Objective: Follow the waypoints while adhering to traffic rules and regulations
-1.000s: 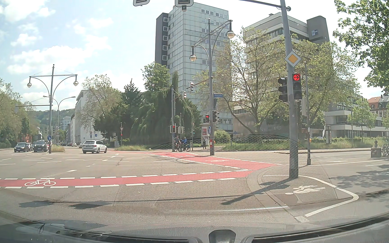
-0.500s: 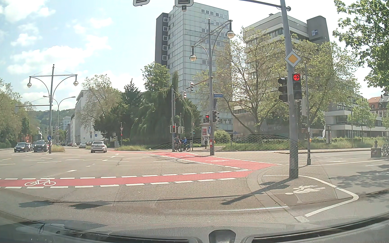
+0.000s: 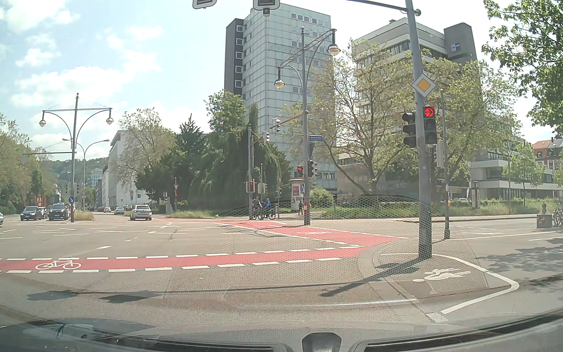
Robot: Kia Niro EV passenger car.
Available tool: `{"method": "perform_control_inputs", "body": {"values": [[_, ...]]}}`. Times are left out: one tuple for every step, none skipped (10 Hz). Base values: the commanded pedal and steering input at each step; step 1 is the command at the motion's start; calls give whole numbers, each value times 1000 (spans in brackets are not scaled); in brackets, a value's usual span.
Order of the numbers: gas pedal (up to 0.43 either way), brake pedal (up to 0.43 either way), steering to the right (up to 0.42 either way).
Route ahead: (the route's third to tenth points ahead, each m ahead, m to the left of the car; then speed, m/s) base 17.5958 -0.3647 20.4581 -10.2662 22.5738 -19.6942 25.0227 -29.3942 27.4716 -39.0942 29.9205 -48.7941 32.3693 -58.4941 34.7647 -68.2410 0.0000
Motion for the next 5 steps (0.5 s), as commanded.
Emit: {"method": "perform_control_inputs", "body": {"values": [[0,244,-42],[0,244,-42],[0,244,-44],[0,244,-45],[0,244,-45]]}}
